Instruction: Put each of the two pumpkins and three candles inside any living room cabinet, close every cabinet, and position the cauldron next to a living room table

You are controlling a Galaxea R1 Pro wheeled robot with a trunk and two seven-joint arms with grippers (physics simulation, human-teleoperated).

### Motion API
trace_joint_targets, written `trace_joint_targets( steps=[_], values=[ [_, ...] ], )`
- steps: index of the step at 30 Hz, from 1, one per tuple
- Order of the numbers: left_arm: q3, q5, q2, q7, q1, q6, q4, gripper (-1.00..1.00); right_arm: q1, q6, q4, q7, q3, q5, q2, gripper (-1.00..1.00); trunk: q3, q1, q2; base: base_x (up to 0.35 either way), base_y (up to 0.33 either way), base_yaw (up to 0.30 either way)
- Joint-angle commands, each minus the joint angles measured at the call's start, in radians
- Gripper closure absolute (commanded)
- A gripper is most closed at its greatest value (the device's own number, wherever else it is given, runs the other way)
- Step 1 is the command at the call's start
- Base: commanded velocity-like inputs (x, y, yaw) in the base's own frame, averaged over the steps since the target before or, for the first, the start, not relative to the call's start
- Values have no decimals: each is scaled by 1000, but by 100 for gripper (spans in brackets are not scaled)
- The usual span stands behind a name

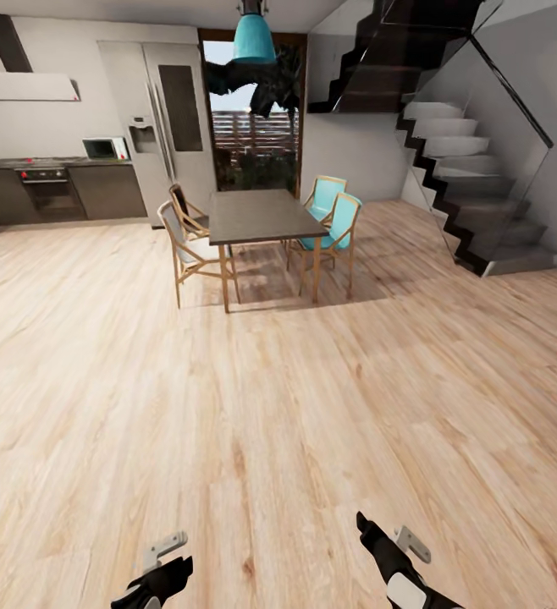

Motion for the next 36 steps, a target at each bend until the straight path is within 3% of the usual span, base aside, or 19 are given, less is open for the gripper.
trace_joint_targets(
  steps=[1,29,36],
  values=[
    [-6,8,2,9,0,3,0,-100,-1,-4,2,6,6,-11,0,-100,-1,1,0,312,0,-280],
    [-3,2,0,9,0,1,36,-100,0,-4,2,6,6,-11,0,-100,-1,1,0,312,-31,-279],
    [-3,2,0,9,-1,0,36,-100,0,-5,1,8,6,-11,1,-100,-1,1,0,315,0,-67]
  ],
)
